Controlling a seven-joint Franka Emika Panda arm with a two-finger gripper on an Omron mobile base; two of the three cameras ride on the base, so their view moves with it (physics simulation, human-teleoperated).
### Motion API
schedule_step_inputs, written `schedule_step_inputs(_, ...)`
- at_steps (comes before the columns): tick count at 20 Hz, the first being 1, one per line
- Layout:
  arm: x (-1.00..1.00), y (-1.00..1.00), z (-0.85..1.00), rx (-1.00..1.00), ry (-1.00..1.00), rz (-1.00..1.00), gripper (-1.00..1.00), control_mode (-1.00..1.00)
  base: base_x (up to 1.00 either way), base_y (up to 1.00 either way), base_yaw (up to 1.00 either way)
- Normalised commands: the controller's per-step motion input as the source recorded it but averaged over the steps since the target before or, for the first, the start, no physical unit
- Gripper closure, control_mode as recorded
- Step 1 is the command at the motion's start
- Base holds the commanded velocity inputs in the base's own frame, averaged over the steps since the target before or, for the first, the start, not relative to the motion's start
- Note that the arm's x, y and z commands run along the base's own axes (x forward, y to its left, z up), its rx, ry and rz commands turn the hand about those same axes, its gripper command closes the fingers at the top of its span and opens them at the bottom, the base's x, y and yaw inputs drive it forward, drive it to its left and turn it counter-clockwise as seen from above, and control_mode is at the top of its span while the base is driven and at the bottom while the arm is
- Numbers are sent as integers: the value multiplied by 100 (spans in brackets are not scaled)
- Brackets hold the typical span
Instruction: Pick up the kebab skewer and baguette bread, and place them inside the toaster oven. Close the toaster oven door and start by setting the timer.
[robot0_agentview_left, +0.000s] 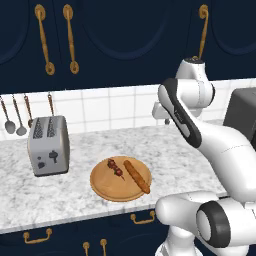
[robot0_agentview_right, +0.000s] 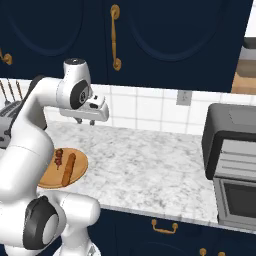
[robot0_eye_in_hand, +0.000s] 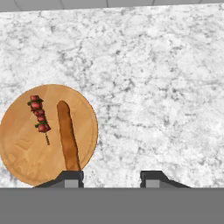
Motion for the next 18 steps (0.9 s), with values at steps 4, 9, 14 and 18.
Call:
schedule_step_inputs(4,0,0,0,0,0,0,-100,100,-2,0,0)
schedule_step_inputs(9,0,0,0,0,0,0,-100,100,-41,-34,-4)
schedule_step_inputs(14,0,0,0,0,0,0,-100,100,-8,-59,-8)
schedule_step_inputs(18,0,0,0,0,0,0,-100,100,0,-69,0)
